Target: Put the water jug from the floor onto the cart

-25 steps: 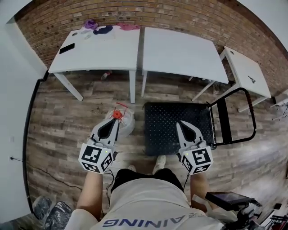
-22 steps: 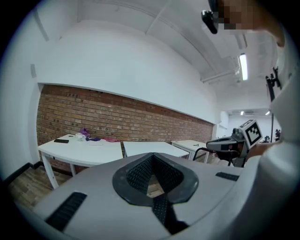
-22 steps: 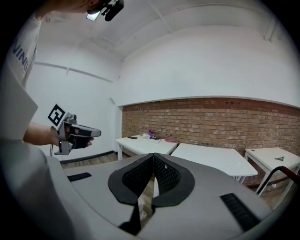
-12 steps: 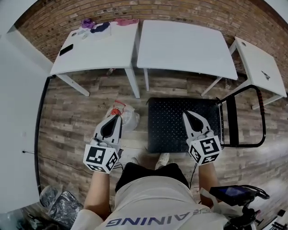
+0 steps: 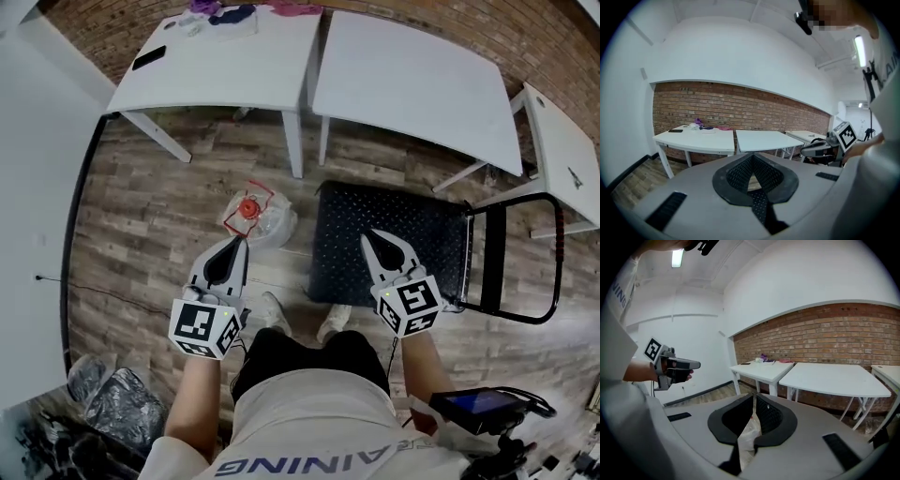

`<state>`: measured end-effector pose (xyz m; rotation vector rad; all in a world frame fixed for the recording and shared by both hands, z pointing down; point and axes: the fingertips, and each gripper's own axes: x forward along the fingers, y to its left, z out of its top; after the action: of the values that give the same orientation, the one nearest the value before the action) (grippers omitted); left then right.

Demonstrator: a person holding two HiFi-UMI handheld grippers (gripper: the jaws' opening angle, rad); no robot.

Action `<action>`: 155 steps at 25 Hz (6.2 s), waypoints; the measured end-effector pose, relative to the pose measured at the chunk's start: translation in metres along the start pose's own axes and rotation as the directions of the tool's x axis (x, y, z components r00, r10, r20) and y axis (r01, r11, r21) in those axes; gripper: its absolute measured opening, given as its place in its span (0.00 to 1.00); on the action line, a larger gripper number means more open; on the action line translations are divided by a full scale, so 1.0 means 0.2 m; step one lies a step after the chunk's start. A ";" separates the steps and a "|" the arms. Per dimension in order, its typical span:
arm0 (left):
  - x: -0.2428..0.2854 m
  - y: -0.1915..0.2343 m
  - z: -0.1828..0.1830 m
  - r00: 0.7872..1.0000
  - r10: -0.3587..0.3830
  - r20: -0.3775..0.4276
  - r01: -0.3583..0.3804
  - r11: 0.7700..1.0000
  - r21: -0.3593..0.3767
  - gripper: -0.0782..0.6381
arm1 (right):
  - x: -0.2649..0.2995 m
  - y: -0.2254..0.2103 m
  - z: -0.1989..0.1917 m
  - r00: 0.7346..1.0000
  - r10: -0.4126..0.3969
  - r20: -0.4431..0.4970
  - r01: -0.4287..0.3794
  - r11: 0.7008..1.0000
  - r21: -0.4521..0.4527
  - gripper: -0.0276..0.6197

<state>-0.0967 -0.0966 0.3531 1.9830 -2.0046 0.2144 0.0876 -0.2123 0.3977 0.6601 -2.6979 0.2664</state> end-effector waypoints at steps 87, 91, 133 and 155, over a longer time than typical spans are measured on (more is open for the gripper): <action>0.32 0.05 -0.60 0.984 -0.058 -0.168 0.024 0.980 -0.197 0.11 | 0.88 -1.09 -0.61 0.889 -0.257 -0.378 0.223 0.966 -0.131 0.52; 0.30 0.05 -0.62 0.982 -0.046 -0.183 0.011 0.982 -0.191 0.11 | 0.87 -1.23 -0.74 0.861 -0.285 -0.422 0.267 0.958 -0.102 0.52; 0.22 -0.12 -0.12 0.941 -0.337 -0.012 0.336 0.941 -0.051 0.11 | -0.23 -0.71 0.04 0.811 -0.571 0.127 0.566 0.821 0.076 0.31; -0.21 -0.54 0.14 0.854 -0.511 0.094 0.509 0.859 0.049 0.11 | -1.12 0.04 0.21 0.687 -0.688 0.233 0.692 0.718 0.078 0.05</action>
<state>0.0078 -0.0680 0.3013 2.4982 -1.4498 0.0079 0.2585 -0.1236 0.2744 1.7405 -2.4207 -0.0471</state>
